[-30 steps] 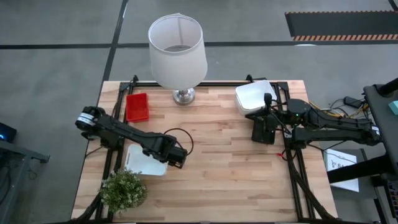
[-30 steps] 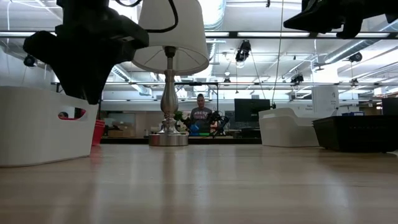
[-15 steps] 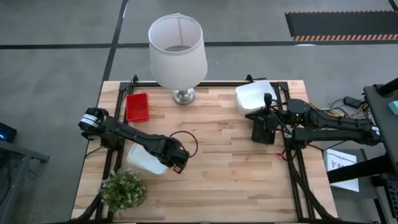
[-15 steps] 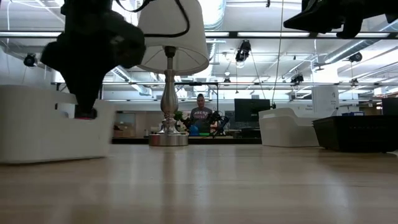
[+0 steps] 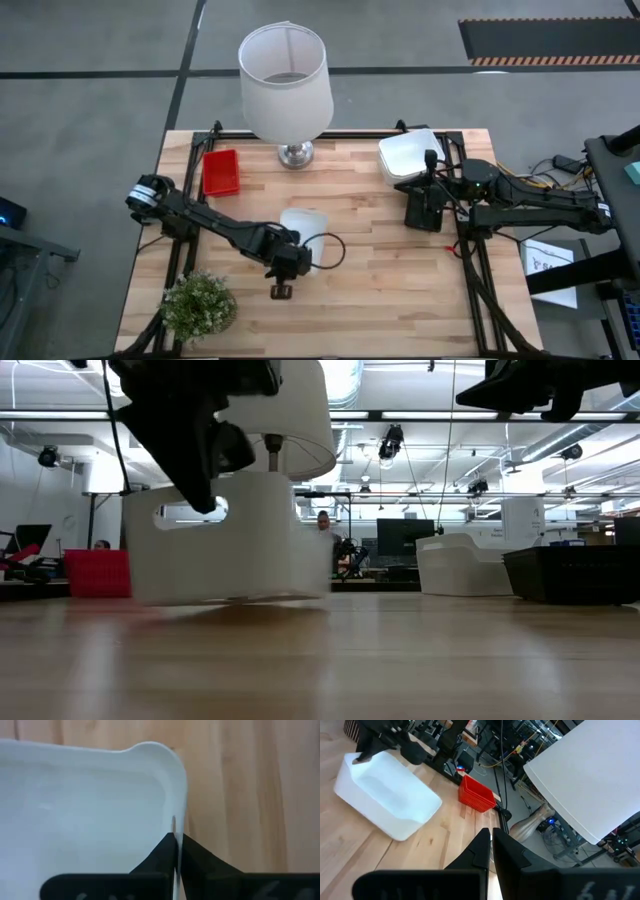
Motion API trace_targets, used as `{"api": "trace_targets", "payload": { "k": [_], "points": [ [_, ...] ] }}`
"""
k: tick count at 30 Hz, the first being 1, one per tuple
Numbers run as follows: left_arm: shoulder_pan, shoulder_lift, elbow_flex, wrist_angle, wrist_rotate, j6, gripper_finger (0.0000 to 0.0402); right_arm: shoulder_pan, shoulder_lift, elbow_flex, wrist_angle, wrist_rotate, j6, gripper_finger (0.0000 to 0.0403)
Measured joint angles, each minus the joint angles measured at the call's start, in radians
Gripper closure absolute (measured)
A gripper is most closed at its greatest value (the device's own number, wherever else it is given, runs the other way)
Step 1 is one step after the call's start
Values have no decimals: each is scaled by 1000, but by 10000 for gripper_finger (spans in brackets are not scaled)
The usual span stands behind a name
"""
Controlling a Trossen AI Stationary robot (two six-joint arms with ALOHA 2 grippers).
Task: Stack baskets by color
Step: Stack the left white bin on top of the stacked white bins
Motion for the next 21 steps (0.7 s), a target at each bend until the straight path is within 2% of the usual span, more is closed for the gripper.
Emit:
{"api": "trace_targets", "payload": {
  "k": [5, 8, 13, 21],
  "points": [
    [9, 0, 6, 2, -13, 228, 401, 0, 0, 0, 0, 0, 4, 390],
    [18, 0, -4, -8, -76, 261, 401, 0, 0, 0, 0, 0, 14, 390],
    [37, 0, -5, -6, -114, 375, 399, 0, 0, 0, 0, -1, 18, 390],
    [52, 0, -7, -93, -144, 437, 332, 0, 0, 0, 0, -1, 39, 390]
  ]
}}
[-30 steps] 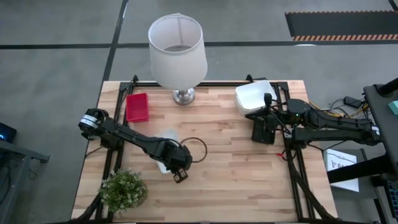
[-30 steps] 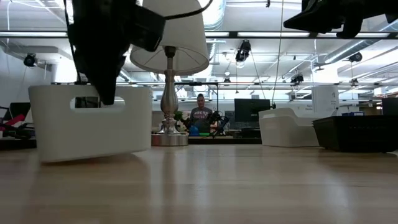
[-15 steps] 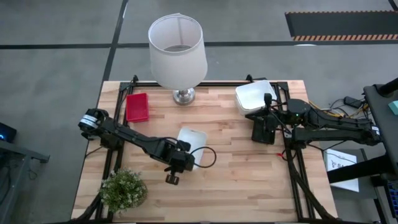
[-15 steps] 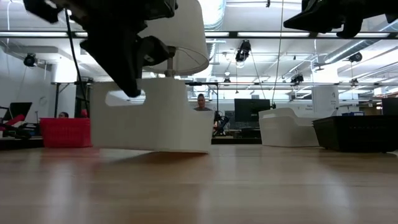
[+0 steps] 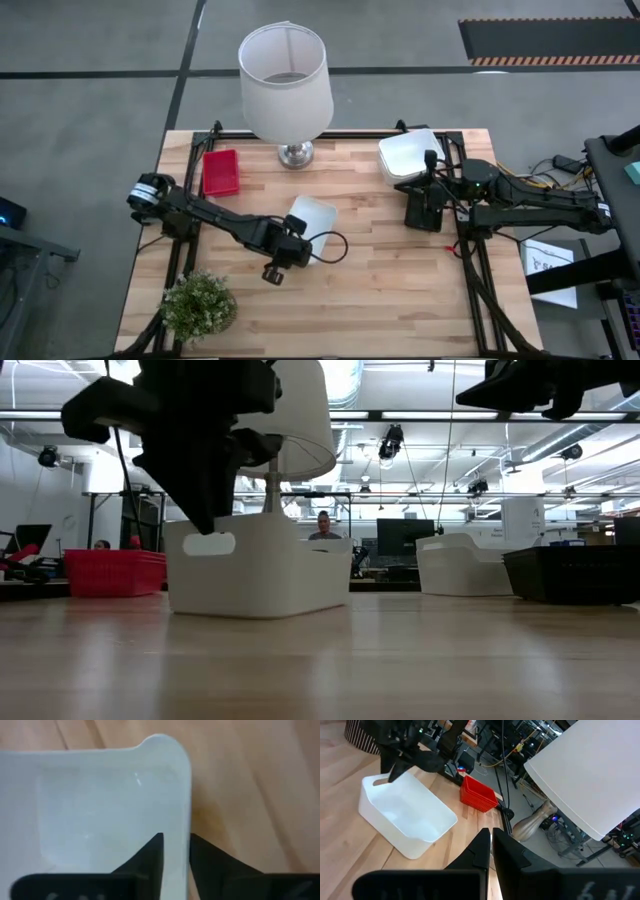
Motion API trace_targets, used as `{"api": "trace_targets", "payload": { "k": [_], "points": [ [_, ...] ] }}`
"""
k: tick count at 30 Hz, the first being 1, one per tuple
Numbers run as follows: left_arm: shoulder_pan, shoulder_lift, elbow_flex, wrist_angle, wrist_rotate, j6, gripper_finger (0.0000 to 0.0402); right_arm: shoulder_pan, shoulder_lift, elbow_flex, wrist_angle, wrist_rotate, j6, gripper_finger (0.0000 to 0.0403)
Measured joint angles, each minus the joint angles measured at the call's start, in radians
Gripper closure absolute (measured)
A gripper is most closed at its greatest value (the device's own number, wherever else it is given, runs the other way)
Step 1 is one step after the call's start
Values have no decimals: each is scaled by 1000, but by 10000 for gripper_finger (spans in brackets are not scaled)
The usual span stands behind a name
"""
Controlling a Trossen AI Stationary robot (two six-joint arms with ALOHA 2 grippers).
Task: Stack baskets by color
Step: Stack the left white bin on top of the stacked white bins
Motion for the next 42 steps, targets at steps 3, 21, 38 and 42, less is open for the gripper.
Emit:
{"api": "trace_targets", "payload": {
  "k": [3, 21, 38, 42],
  "points": [
    [-1, -1, 2, -21, -49, -1, 305, 0, 4, -2, -1, 0, 5, 390],
    [-7, -136, 100, -17, -466, -35, 283, 0, 433, 100, 122, -150, 49, 390],
    [-12, -312, -230, 476, -549, 66, 283, 3, 888, 352, 97, -311, 83, 262],
    [-11, -383, -282, 537, -633, 75, 283, 14, 991, 418, 59, -329, 78, 236]
  ]
}}
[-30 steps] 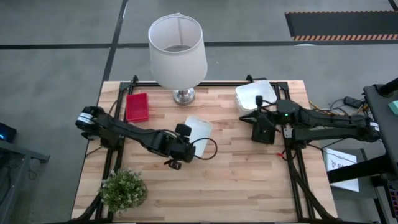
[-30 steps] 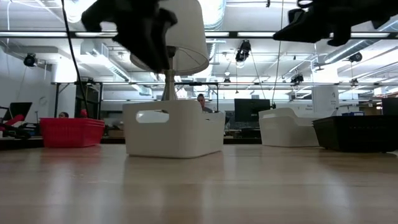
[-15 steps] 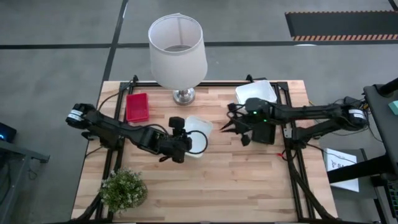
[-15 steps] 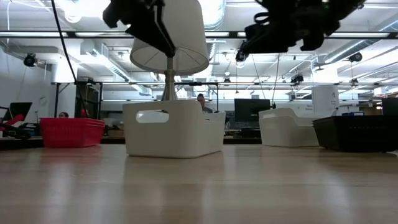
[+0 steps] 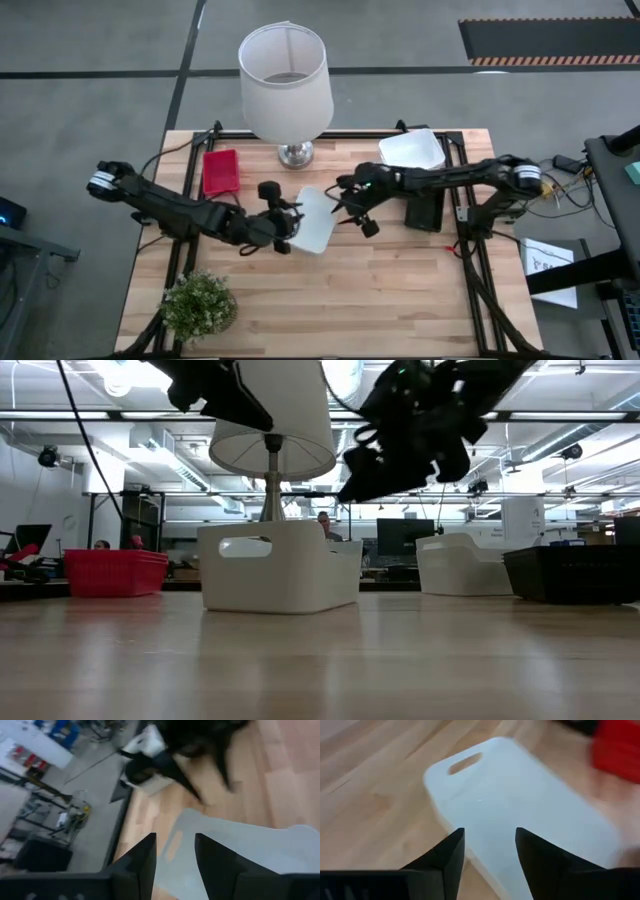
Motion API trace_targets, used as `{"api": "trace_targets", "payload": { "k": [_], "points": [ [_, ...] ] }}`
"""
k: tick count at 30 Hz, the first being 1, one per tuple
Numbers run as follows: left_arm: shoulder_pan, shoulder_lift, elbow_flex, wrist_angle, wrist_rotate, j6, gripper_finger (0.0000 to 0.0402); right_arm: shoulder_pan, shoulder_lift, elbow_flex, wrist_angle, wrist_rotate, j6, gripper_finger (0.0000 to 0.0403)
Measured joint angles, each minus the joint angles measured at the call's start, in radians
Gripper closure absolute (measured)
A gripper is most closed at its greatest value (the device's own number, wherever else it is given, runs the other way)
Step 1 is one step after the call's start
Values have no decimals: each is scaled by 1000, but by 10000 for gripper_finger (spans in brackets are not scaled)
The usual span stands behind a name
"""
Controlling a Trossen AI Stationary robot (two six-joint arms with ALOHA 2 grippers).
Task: Stack baskets by color
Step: Stack the left white bin on top of the stacked white bins
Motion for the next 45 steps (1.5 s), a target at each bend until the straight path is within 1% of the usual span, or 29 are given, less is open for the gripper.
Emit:
{"api": "trace_targets", "payload": {
  "k": [3, 8, 13, 20, 25, 31, 32, 39, 45],
  "points": [
    [0, -49, -37, 37, -25, 3, 283, 17, 78, 58, -70, -41, -30, 227],
    [0, -108, -66, 90, -29, 5, 283, 36, 199, 153, -188, -45, -69, 228],
    [0, -123, -84, 102, -31, 11, 283, 38, 310, 241, -250, -31, -94, 242],
    [0, -113, -88, 108, -31, 5, 283, 38, 391, 320, -335, -26, -160, 277],
    [0, -109, -90, 106, -32, 5, 283, 38, 394, 326, -329, -26, -209, 316],
    [0, -108, -90, 106, -33, 5, 283, 41, 389, 327, -357, -25, -258, 383],
    [0, -108, -90, 107, -35, 5, 283, 42, 387, 327, -361, -25, -263, 388],
    [0, -108, -90, 115, -36, 4, 283, 46, 325, 327, -414, -21, -275, 394],
    [0, -108, -90, 145, -54, 13, 283, 45, 217, 326, -514, 72, -279, 394]
  ]
}}
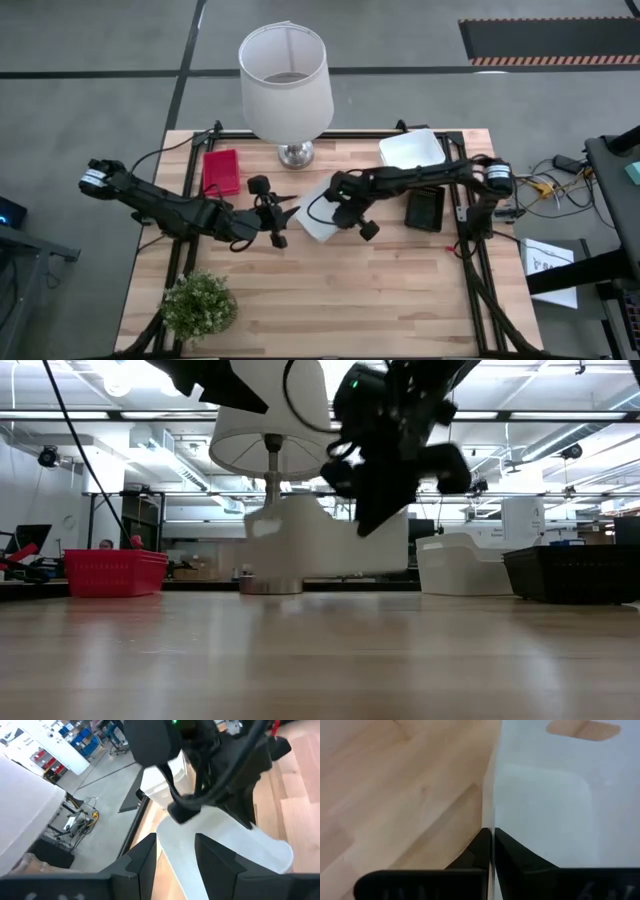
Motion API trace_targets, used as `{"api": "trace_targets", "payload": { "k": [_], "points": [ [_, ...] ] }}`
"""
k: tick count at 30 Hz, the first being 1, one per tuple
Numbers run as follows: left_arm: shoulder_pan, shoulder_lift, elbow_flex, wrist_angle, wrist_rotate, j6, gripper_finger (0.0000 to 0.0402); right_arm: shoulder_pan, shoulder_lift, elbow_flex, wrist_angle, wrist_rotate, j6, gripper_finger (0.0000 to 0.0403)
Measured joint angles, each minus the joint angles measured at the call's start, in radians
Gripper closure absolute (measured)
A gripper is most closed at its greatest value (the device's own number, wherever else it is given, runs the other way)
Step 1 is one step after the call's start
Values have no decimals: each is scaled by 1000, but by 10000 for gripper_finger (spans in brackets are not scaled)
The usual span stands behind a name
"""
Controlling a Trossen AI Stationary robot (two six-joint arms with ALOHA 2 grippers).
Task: Stack baskets by color
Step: Stack the left white bin on top of the stacked white bins
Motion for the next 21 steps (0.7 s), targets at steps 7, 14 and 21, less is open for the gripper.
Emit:
{"api": "trace_targets", "payload": {
  "k": [7, 14, 21],
  "points": [
    [0, 0, 0, 16, -9, 0, 283, -14, -161, -8, -117, 103, -7, 394],
    [0, 0, 0, 14, -9, 0, 283, -94, -339, -35, -202, 115, 38, 394],
    [0, 0, 0, 13, -8, 0, 283, -193, -473, -48, -264, 305, 65, 394]
  ]
}}
